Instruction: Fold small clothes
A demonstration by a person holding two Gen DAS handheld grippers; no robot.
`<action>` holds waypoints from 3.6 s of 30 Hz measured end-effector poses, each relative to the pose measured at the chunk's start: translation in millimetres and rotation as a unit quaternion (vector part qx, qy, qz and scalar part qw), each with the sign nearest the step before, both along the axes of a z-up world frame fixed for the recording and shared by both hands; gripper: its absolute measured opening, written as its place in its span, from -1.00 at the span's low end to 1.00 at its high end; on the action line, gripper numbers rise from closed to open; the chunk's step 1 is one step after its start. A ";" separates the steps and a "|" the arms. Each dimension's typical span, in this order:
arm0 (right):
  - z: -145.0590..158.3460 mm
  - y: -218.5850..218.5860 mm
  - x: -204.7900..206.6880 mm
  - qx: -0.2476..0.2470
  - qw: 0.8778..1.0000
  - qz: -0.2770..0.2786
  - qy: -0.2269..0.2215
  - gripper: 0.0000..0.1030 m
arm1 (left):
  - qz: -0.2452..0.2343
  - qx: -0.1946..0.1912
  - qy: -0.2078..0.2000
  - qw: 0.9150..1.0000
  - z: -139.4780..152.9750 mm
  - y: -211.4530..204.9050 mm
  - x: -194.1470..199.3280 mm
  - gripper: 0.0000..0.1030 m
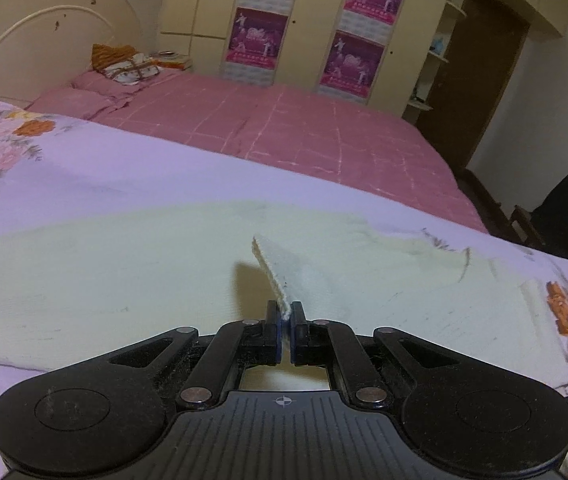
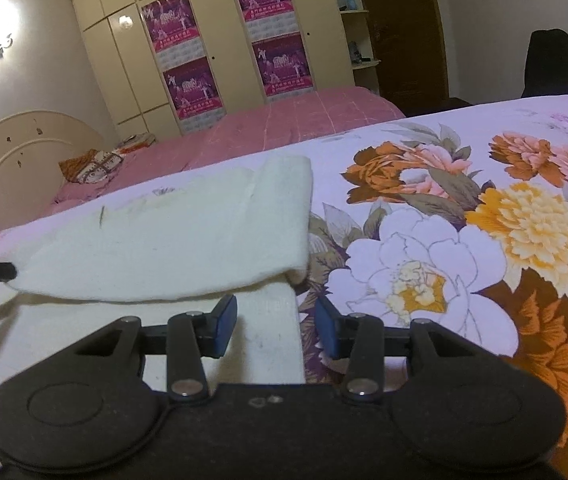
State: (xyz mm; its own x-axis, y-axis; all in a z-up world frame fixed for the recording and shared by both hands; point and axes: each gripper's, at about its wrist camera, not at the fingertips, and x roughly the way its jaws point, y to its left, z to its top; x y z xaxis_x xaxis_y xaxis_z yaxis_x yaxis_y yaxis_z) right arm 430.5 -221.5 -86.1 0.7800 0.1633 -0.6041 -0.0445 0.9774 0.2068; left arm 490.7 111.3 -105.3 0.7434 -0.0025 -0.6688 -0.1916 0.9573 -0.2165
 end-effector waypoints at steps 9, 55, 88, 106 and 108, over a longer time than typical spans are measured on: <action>-1.9 -2.0 15.7 -0.017 1.000 -0.005 0.003 -0.21 | 0.011 -0.006 0.006 1.000 -11.8 14.2 -0.6 -0.93; -10.1 4.1 139.4 -0.066 0.997 0.041 -0.011 -0.59 | -0.047 0.129 -0.011 0.990 -38.6 -50.4 45.3 0.75; 21.5 1.4 -2.3 -0.056 0.997 0.057 -0.009 -0.48 | 0.307 -0.115 -0.053 0.943 -52.3 230.6 -188.2 -0.04; 21.9 46.5 -5.6 -0.030 0.997 0.077 0.007 -0.47 | 0.362 -0.130 -0.046 0.922 -56.2 297.6 -136.7 -0.94; 19.7 42.1 -5.2 -0.028 0.997 0.072 0.010 -0.46 | 0.338 -0.100 -0.052 0.934 -42.2 289.5 -118.1 -0.94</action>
